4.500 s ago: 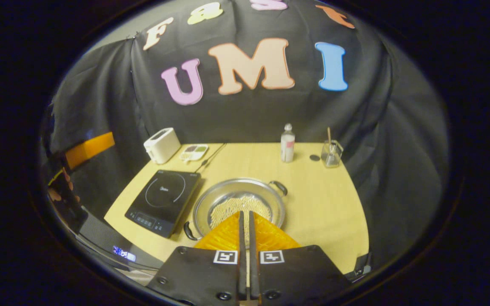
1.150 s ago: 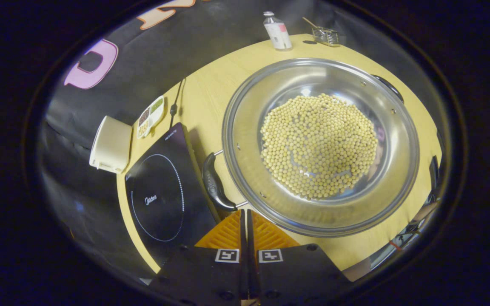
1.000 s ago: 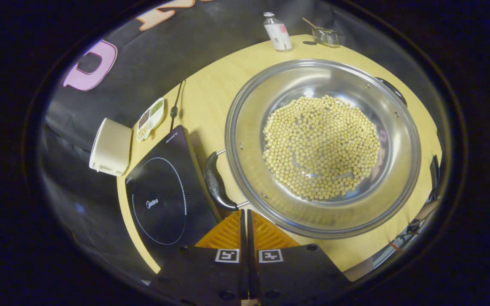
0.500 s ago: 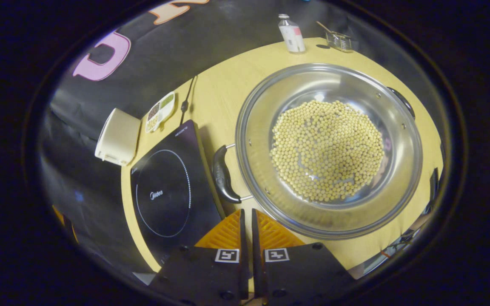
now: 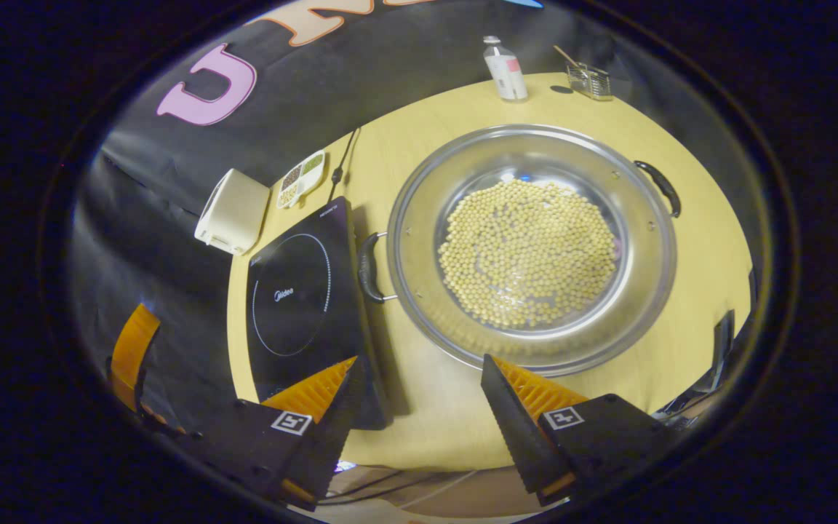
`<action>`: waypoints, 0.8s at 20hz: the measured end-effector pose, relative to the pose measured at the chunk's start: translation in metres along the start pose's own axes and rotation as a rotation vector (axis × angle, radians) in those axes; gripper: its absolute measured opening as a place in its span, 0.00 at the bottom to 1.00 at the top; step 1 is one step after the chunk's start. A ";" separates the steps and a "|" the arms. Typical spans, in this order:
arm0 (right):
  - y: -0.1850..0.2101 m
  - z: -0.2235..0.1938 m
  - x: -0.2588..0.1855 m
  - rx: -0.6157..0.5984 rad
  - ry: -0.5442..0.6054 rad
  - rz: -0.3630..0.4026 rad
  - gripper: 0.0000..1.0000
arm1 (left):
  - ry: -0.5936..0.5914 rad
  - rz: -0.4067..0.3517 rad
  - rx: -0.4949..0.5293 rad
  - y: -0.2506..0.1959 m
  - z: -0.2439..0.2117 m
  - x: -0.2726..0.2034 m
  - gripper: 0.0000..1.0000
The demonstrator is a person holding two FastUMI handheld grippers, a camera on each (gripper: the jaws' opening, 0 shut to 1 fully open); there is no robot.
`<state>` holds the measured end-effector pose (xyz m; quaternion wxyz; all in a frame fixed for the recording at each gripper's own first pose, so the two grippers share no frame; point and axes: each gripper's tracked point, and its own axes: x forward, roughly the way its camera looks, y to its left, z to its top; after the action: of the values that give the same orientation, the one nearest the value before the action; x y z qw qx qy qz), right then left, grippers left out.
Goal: First push the handle of the pot to place it horizontally, then grasp the pot with both hands and set it on the induction cooktop.
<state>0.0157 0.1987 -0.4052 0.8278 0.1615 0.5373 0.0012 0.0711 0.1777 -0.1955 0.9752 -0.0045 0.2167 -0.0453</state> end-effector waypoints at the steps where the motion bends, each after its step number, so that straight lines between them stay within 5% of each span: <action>1: -0.009 0.002 -0.006 -0.003 -0.002 -0.007 0.95 | 0.011 -0.013 -0.003 -0.005 -0.005 0.002 0.96; 3: -0.025 0.006 -0.020 -0.018 -0.018 -0.024 1.00 | 0.034 -0.039 -0.017 -0.017 -0.011 0.005 0.96; 10: -0.082 0.050 -0.051 0.002 -0.071 -0.055 0.94 | 0.135 -0.163 -0.081 -0.079 -0.033 0.025 0.96; 16: -0.134 0.098 -0.055 0.000 -0.054 -0.045 0.94 | 0.208 -0.196 -0.092 -0.118 -0.047 0.056 0.96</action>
<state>0.0565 0.0359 -0.3564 0.8418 0.1494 0.5183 -0.0215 0.0914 0.0558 -0.2583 0.9372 -0.0657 0.3168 -0.1304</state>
